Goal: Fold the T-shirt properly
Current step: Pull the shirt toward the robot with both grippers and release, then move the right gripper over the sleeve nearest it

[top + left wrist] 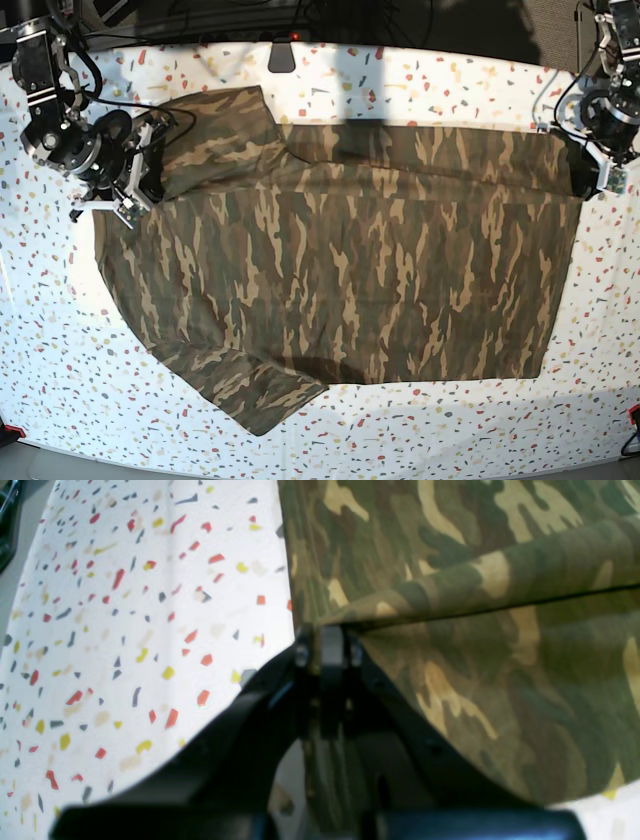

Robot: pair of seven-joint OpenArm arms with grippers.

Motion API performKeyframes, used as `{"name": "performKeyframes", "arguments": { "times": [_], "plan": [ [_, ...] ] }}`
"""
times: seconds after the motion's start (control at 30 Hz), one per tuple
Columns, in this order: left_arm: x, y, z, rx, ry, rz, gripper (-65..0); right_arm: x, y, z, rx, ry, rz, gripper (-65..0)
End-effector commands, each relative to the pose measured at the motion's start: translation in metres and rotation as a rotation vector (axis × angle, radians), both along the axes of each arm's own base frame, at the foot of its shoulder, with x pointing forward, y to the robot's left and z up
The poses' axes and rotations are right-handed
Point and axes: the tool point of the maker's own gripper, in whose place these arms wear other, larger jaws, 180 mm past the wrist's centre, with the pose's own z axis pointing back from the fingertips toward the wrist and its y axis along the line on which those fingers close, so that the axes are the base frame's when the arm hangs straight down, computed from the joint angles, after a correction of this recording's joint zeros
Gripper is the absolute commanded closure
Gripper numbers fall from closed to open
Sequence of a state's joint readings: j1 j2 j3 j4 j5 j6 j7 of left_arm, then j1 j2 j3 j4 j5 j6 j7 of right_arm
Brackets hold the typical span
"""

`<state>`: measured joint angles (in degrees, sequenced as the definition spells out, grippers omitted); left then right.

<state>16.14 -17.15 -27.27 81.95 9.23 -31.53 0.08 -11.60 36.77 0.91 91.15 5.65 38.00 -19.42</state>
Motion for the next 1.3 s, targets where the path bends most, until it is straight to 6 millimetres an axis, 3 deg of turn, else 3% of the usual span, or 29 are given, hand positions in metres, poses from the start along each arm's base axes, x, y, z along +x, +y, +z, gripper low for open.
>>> {"name": "performKeyframes", "arguments": {
  "times": [0.0,0.07,0.1,0.17,0.2,0.27,0.47,0.7,0.9,1.1,1.27],
  "plan": [
    [0.007,0.008,0.015,0.019,-0.050,0.003,0.0,0.009,-0.006,0.011,-0.029,-0.037,0.006,0.0],
    [0.006,0.008,0.014,0.019,-0.045,0.004,-1.0,0.008,-0.009,0.010,-0.053,-0.037,0.010,0.0],
    [0.006,0.008,0.013,0.020,-0.041,0.006,-9.2,0.008,-0.009,0.010,-0.056,-0.037,0.010,0.0],
    [0.006,0.008,0.013,0.021,-0.042,0.006,-22.7,0.008,-0.009,0.010,-0.055,-0.037,0.010,-11.5],
    [0.006,0.008,0.013,0.021,-0.041,0.007,-25.8,0.008,-0.009,0.010,-0.055,-0.037,0.010,-17.0],
    [0.005,0.012,0.012,0.030,-0.035,0.025,-26.4,0.009,-0.010,0.010,-0.056,-0.040,0.008,-23.2],
    [-0.002,0.029,0.001,0.072,0.039,0.107,-26.4,0.016,-0.004,0.024,-0.046,-0.090,0.002,-23.6],
    [-0.023,0.022,-0.002,-0.015,0.045,0.123,-26.4,0.011,0.020,0.051,-0.087,-0.124,0.059,-23.6],
    [-0.045,0.010,0.008,-0.083,0.001,0.109,-26.4,-0.005,0.043,0.069,-0.102,-0.144,0.116,-23.6],
    [-0.069,0.005,0.007,-0.100,0.019,0.098,-26.4,-0.041,0.051,0.056,-0.159,-0.039,0.179,-23.6],
    [-0.080,0.002,0.003,-0.108,0.031,0.099,-26.4,-0.074,0.041,0.032,-0.232,0.054,0.205,-23.6]
  ]
}}
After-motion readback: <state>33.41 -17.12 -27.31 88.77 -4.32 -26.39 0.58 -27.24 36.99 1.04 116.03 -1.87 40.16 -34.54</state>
